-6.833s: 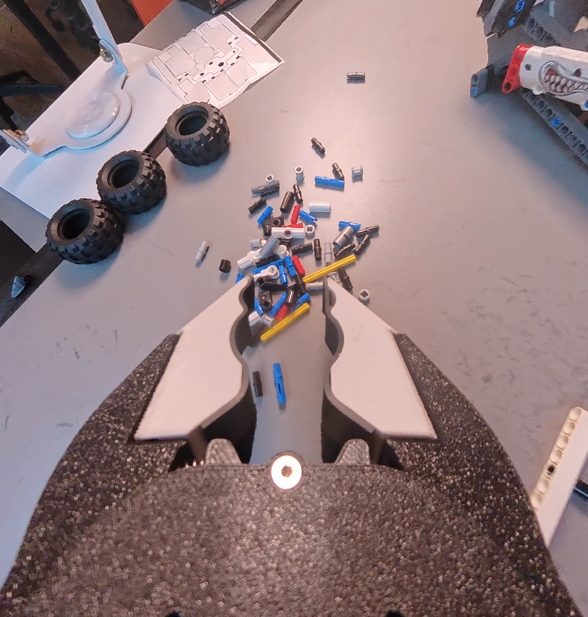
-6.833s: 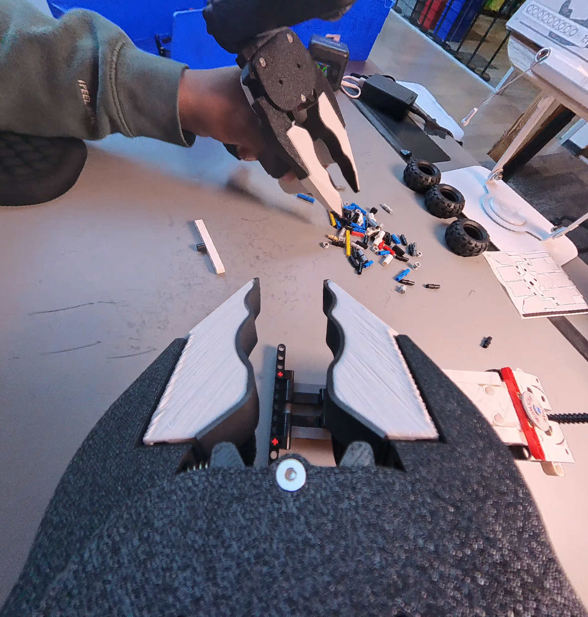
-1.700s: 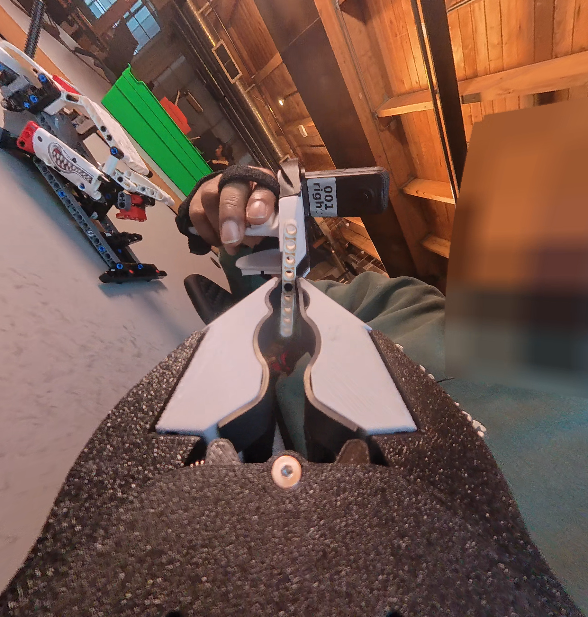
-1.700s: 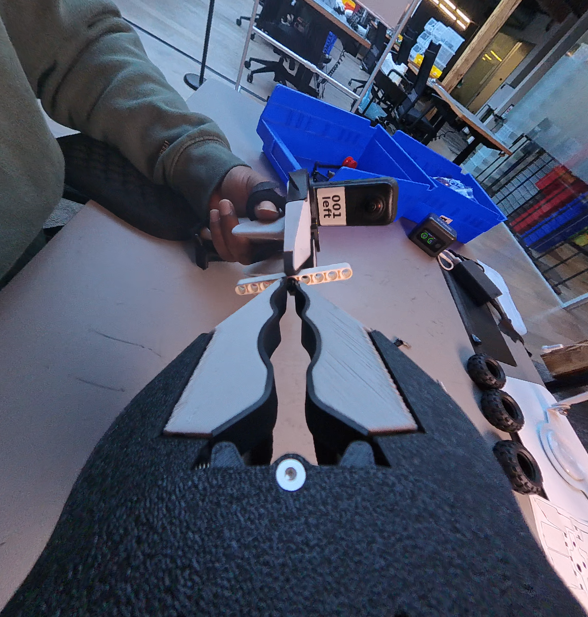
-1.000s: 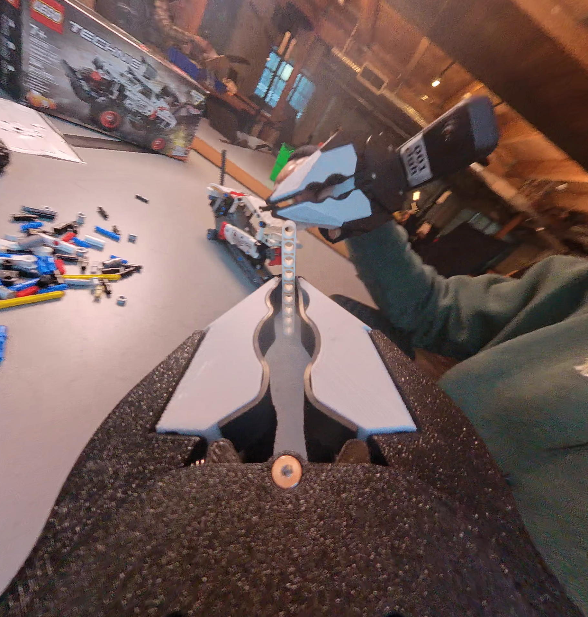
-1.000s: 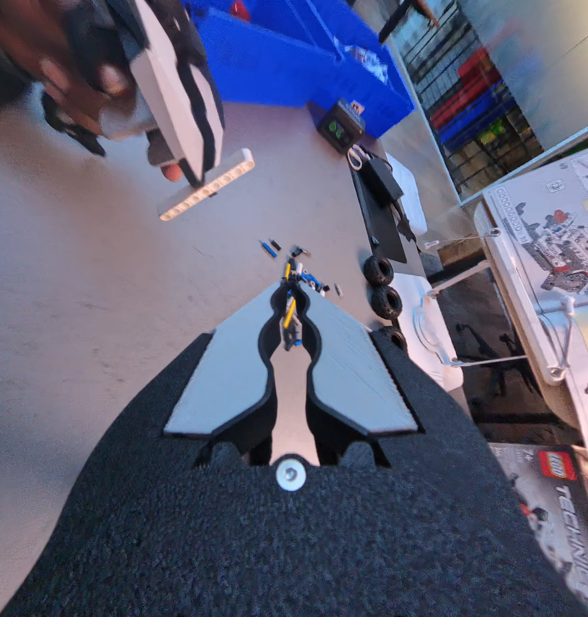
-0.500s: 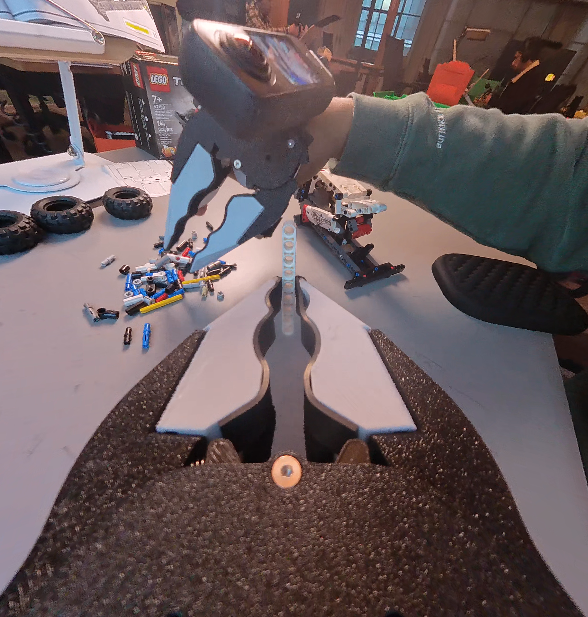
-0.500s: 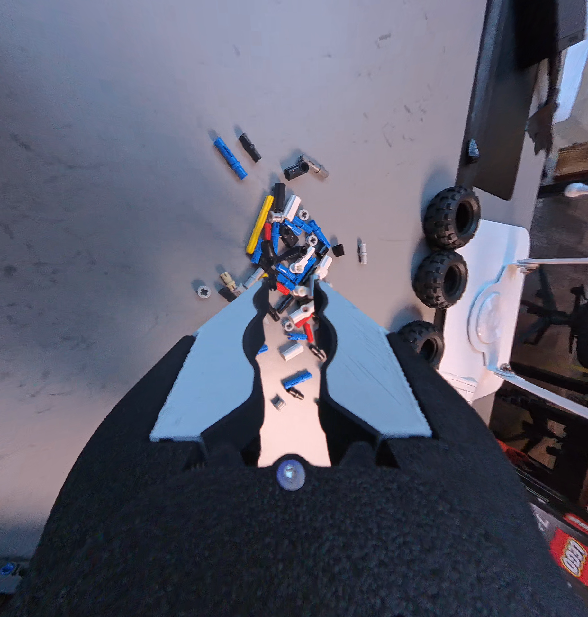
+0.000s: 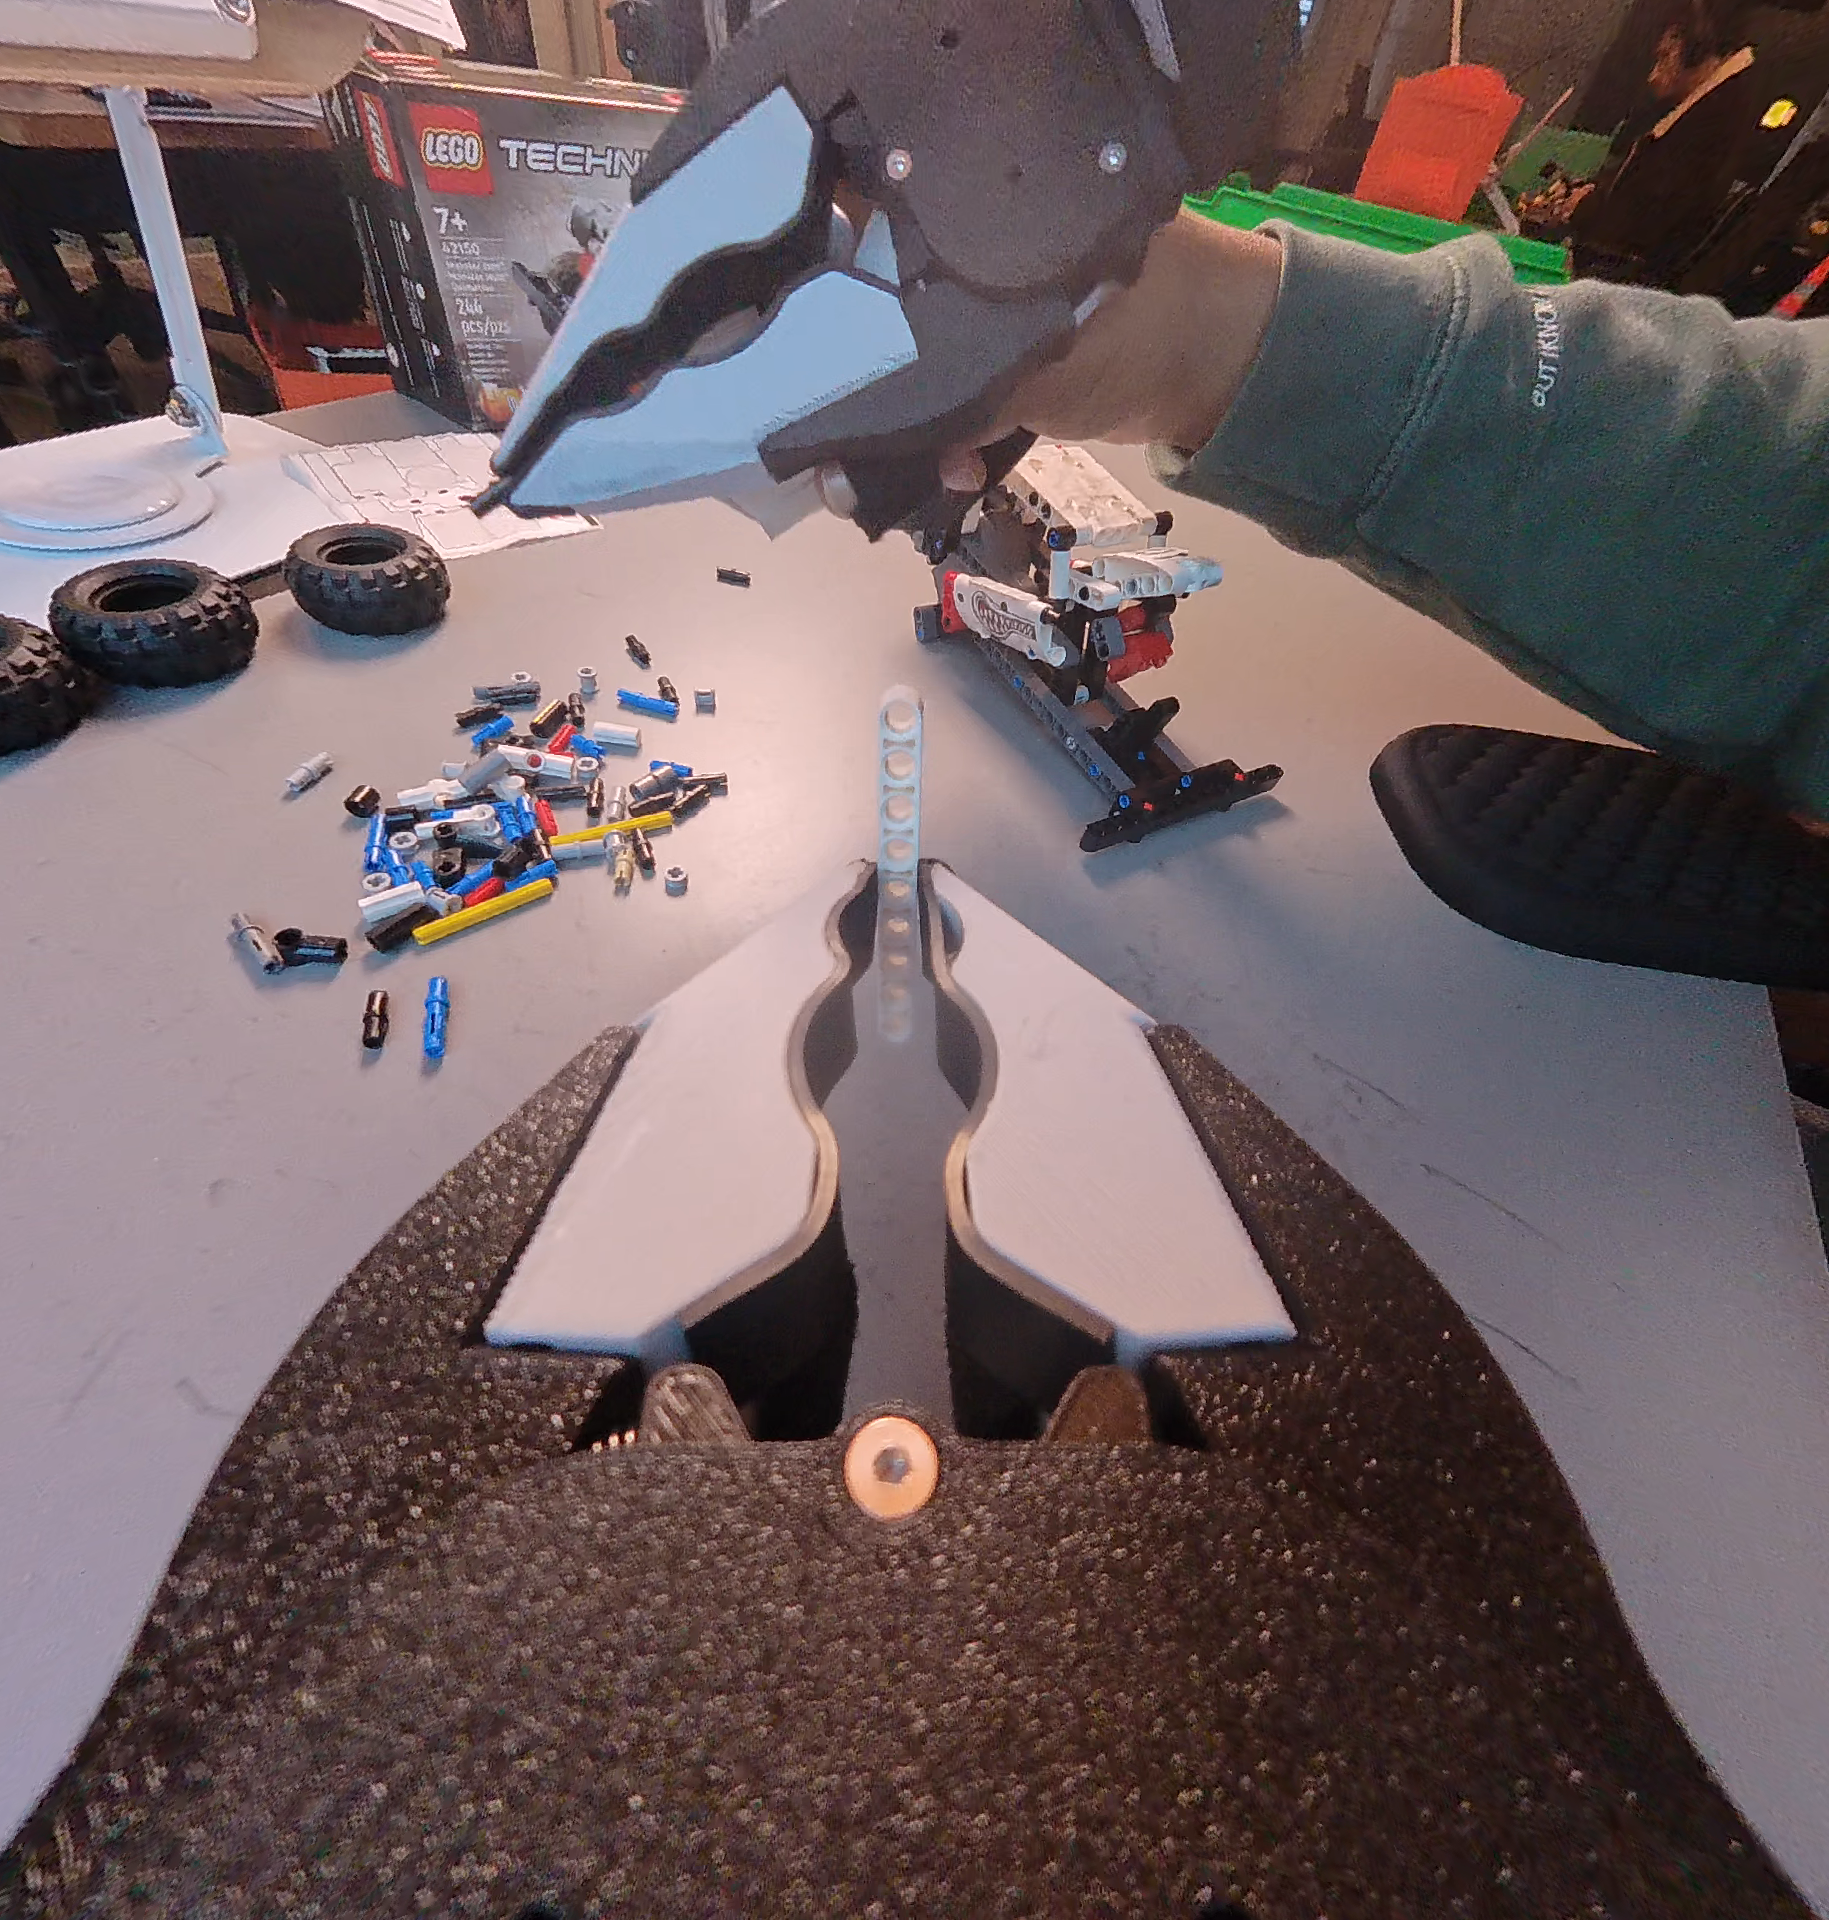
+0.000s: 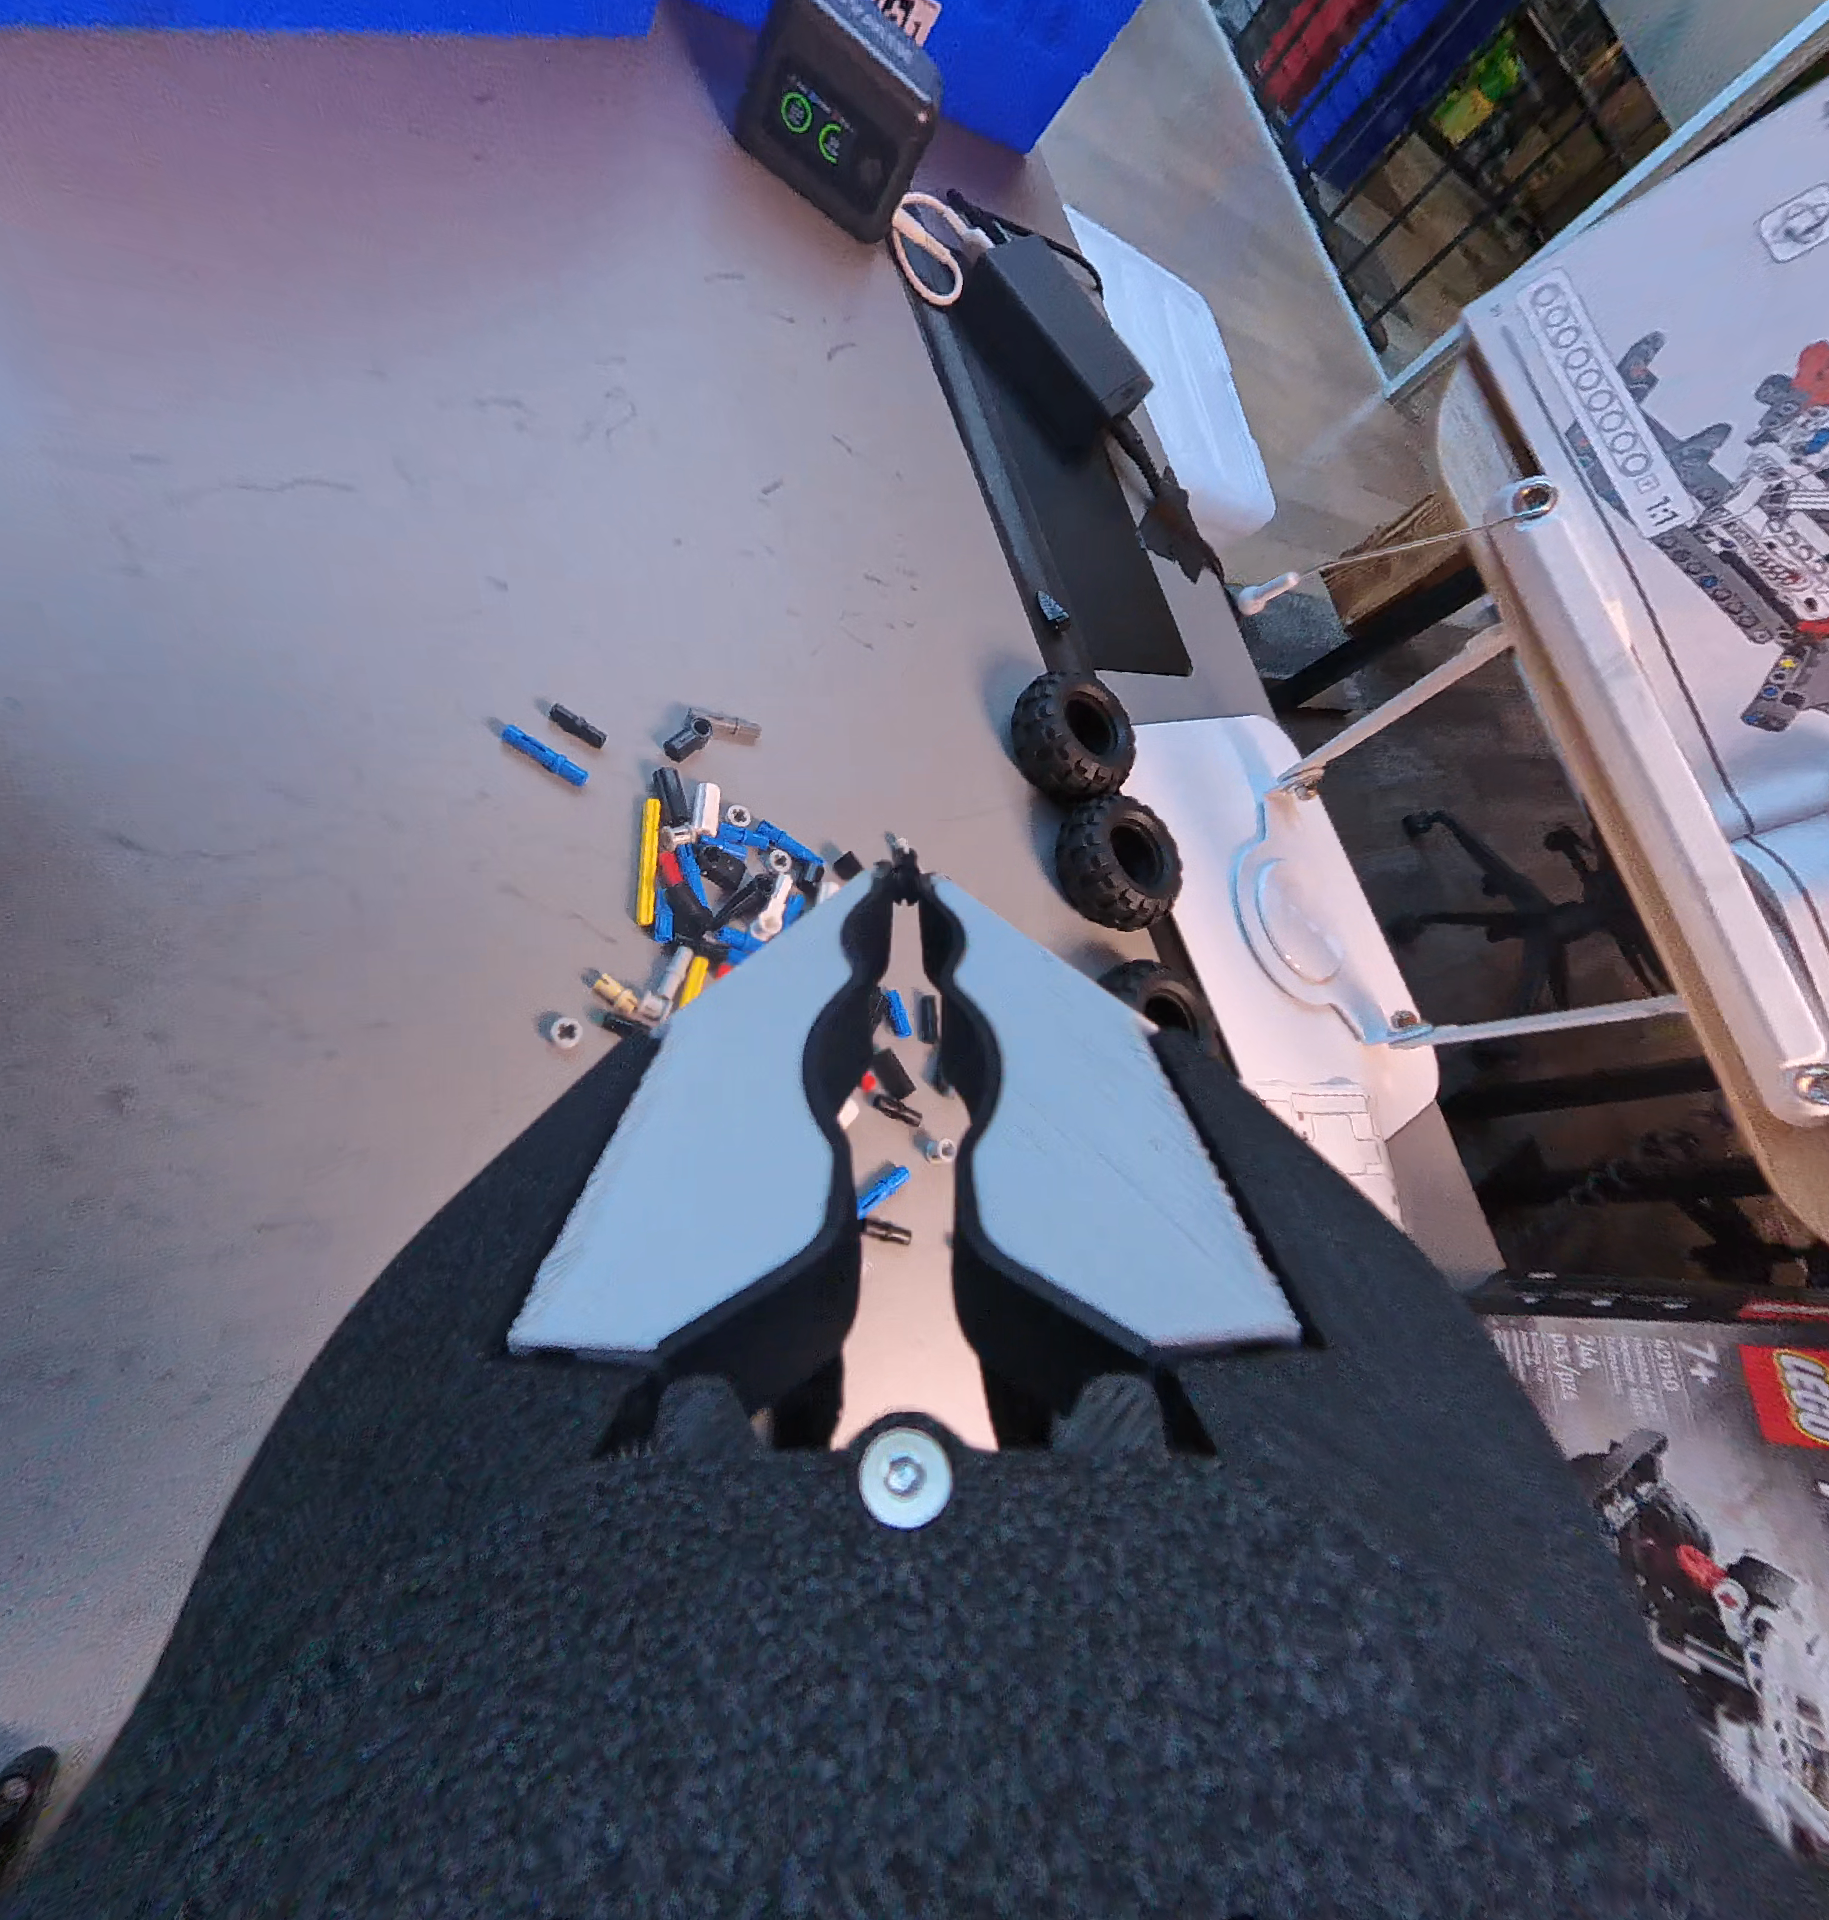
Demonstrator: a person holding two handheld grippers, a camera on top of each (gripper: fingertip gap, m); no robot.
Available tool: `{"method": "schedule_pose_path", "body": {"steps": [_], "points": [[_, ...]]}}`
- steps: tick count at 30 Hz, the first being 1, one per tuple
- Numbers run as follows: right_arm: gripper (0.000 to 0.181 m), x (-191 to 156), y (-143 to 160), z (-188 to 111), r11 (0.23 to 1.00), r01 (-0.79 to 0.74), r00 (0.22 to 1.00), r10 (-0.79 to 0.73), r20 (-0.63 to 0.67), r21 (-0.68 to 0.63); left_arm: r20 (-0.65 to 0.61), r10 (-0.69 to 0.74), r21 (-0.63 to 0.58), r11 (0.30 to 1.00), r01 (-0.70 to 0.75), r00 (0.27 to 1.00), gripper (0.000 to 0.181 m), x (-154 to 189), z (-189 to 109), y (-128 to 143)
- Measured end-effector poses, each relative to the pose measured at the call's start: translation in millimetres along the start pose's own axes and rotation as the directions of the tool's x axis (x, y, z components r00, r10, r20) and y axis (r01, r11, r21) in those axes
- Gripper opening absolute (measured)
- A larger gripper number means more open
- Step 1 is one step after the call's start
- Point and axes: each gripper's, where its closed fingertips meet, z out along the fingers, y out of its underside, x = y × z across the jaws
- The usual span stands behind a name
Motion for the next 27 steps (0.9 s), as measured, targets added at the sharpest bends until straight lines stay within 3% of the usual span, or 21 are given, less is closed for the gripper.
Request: {"method": "schedule_pose_path", "body": {"steps": [5,8,13,19,24,27], "points": [[0.004,-20.3,12.6,8.8,0.999,-0.002,0.996,0.006,0.083,-0.052,0.010,-0.005,-0.014,1.000,0.005,1.000,0.007,-2.2,2.1,4.1],[0.033,-23.9,19.0,14.0,0.995,-0.015,0.995,0.025,0.101,-0.099,0.010,-0.006,-0.017,1.000,0.006,1.000,0.007,-2.4,2.5,4.7],[0.036,-33.5,32.0,22.7,0.986,0.015,0.989,0.011,0.150,-0.167,0.006,-0.004,-0.027,1.000,0.005,1.000,0.007,-1.5,3.8,6.5],[0.046,-51.5,66.9,38.6,0.929,0.120,0.963,-0.023,0.269,-0.350,0.001,-0.004,-0.033,0.999,0.004,1.000,0.007,-0.9,4.4,7.8],[0.053,-46.1,64.6,39.1,0.920,0.150,0.954,-0.038,0.299,-0.362,0.001,-0.005,-0.034,0.999,0.005,1.000,0.007,-1.9,3.6,7.9],[0.052,-34.9,50.9,37.1,0.945,0.101,0.970,-0.023,0.244,-0.312,-0.001,-0.011,-0.030,1.000,0.011,1.000,0.007,-2.5,3.1,7.3]]}}
